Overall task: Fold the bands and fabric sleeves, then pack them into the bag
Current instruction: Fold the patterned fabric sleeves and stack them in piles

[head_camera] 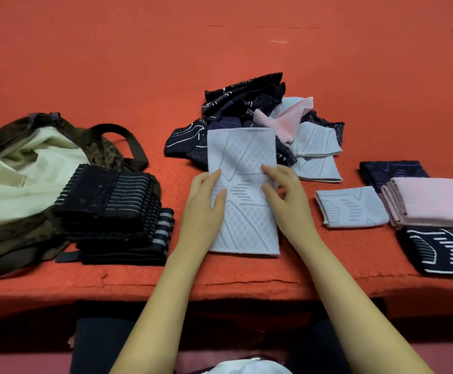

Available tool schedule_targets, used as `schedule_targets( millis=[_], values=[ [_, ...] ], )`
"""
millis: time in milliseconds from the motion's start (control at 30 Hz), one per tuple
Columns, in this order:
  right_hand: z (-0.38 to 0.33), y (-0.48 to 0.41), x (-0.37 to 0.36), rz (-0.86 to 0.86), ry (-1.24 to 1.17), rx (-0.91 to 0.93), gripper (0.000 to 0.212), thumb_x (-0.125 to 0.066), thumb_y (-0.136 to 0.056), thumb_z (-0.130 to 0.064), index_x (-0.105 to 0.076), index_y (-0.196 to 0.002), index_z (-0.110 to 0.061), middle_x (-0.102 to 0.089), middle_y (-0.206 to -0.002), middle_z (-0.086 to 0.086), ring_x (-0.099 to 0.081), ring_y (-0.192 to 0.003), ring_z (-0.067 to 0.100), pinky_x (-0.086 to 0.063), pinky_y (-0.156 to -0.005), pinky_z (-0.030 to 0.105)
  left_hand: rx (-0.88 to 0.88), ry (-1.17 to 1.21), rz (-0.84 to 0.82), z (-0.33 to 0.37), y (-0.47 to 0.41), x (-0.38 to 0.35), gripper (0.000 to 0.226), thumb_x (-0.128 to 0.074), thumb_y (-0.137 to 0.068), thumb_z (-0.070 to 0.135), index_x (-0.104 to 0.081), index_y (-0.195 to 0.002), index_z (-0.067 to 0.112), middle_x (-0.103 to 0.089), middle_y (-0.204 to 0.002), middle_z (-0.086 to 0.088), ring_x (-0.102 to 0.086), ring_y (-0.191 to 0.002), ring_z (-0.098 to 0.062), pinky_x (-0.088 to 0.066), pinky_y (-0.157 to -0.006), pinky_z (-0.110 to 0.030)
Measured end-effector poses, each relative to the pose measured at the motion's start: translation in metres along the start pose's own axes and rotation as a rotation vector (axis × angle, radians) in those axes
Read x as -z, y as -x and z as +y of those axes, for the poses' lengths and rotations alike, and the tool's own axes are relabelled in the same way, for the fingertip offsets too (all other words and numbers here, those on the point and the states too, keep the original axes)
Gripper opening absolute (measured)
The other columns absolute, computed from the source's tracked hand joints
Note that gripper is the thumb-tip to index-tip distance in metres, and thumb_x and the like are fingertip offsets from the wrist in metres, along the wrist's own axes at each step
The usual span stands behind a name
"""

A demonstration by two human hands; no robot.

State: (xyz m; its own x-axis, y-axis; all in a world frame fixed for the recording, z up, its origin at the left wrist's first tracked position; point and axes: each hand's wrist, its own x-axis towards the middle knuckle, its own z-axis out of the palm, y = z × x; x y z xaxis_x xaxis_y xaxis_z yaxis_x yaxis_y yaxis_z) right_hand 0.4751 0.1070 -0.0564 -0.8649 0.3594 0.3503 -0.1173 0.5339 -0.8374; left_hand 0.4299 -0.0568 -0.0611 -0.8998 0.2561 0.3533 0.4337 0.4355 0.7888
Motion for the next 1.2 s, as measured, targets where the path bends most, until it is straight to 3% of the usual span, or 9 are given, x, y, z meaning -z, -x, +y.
schedule_targets(
  millis=[133, 267, 400, 600, 700, 800, 967, 1067, 1200],
  values=[
    [0.02, 0.002, -0.002, -0.133, 0.164, -0.123, 0.04, -0.06, -0.088, -0.008, -0.058, -0.127, -0.015, -0.05, -0.12, 0.003, -0.051, -0.105, 0.014, -0.041, -0.095, 0.028, 0.164, -0.044, -0.135, -0.002, 0.005, 0.006, 0.053, -0.06, -0.091, 0.023, -0.041, -0.14, 0.018, -0.041, -0.132, 0.002, -0.054, -0.108, -0.018, -0.036, -0.096, -0.019],
    [0.02, 0.007, -0.005, -0.061, 0.214, -0.082, 0.035, -0.061, -0.086, -0.008, -0.062, -0.121, -0.014, -0.043, -0.125, 0.007, -0.046, -0.112, 0.02, -0.039, -0.099, 0.035, 0.089, -0.008, -0.214, -0.002, 0.023, 0.022, 0.057, -0.065, -0.086, 0.027, -0.042, -0.138, 0.027, -0.037, -0.127, 0.013, -0.051, -0.078, -0.006, -0.042, -0.083, -0.016],
    [0.014, 0.015, -0.006, -0.02, 0.334, 0.092, 0.029, -0.063, -0.083, -0.007, -0.066, -0.109, -0.017, -0.044, -0.119, 0.006, -0.037, -0.102, 0.018, -0.027, -0.092, 0.025, 0.012, -0.078, -0.179, -0.005, 0.035, 0.019, 0.05, -0.069, -0.083, 0.023, -0.052, -0.13, 0.022, -0.041, -0.123, 0.01, -0.046, -0.076, 0.0, -0.04, -0.083, -0.016],
    [0.006, 0.045, 0.009, -0.331, 0.255, 0.169, 0.026, -0.051, -0.087, -0.04, -0.069, -0.1, -0.026, -0.051, -0.102, -0.011, -0.046, -0.099, 0.009, -0.038, -0.092, 0.032, -0.057, -0.148, -0.094, -0.004, 0.038, 0.017, 0.035, -0.065, -0.086, 0.021, -0.058, -0.12, 0.024, -0.052, -0.119, 0.013, -0.047, -0.1, 0.008, -0.037, -0.076, -0.014],
    [0.009, 0.054, 0.012, -0.333, 0.267, 0.166, 0.032, -0.048, -0.088, -0.042, -0.069, -0.103, -0.024, -0.051, -0.106, -0.013, -0.044, -0.102, 0.006, -0.035, -0.094, 0.024, -0.071, -0.071, -0.05, -0.002, 0.042, 0.022, 0.025, -0.062, -0.087, 0.03, -0.062, -0.111, 0.023, -0.053, -0.108, 0.016, -0.052, -0.077, 0.008, -0.041, -0.072, -0.014],
    [0.008, 0.054, 0.011, -0.324, 0.267, 0.155, 0.031, -0.048, -0.087, -0.042, -0.069, -0.103, -0.025, -0.051, -0.106, -0.013, -0.043, -0.101, 0.004, -0.033, -0.093, 0.021, -0.14, -0.09, -0.162, -0.001, 0.05, 0.023, 0.025, -0.059, -0.081, 0.046, -0.065, -0.093, 0.026, -0.049, -0.098, 0.016, -0.053, -0.078, -0.004, -0.044, -0.071, -0.021],
    [0.007, 0.057, 0.012, -0.325, 0.25, 0.156, 0.024, -0.053, -0.087, -0.036, -0.07, -0.1, -0.025, -0.051, -0.107, -0.012, -0.043, -0.104, 0.004, -0.028, -0.094, 0.011, -0.172, -0.162, -0.451, -0.004, 0.051, 0.022, 0.033, -0.06, -0.065, 0.066, -0.055, -0.084, 0.039, -0.052, -0.088, 0.02, -0.043, -0.09, 0.003, -0.036, -0.09, -0.028],
    [0.004, 0.059, 0.014, -0.322, 0.23, 0.177, 0.019, -0.056, -0.086, -0.032, -0.07, -0.095, -0.024, -0.053, -0.105, -0.012, -0.046, -0.104, 0.005, -0.029, -0.093, 0.009, -0.165, -0.179, -0.468, -0.006, 0.05, 0.019, 0.027, -0.053, -0.07, 0.066, -0.051, -0.083, 0.043, -0.051, -0.089, 0.02, -0.043, -0.091, 0.002, -0.034, -0.092, -0.031],
    [-0.002, 0.062, 0.019, -0.334, 0.183, 0.18, 0.028, -0.06, -0.081, -0.049, -0.069, -0.086, -0.023, -0.057, -0.096, -0.015, -0.051, -0.099, 0.008, -0.036, -0.089, 0.018, -0.169, -0.169, -0.384, -0.008, 0.051, 0.017, 0.023, -0.047, -0.08, 0.062, -0.053, -0.081, 0.04, -0.054, -0.084, 0.019, -0.045, -0.084, 0.002, -0.034, -0.083, -0.03]
  ],
)
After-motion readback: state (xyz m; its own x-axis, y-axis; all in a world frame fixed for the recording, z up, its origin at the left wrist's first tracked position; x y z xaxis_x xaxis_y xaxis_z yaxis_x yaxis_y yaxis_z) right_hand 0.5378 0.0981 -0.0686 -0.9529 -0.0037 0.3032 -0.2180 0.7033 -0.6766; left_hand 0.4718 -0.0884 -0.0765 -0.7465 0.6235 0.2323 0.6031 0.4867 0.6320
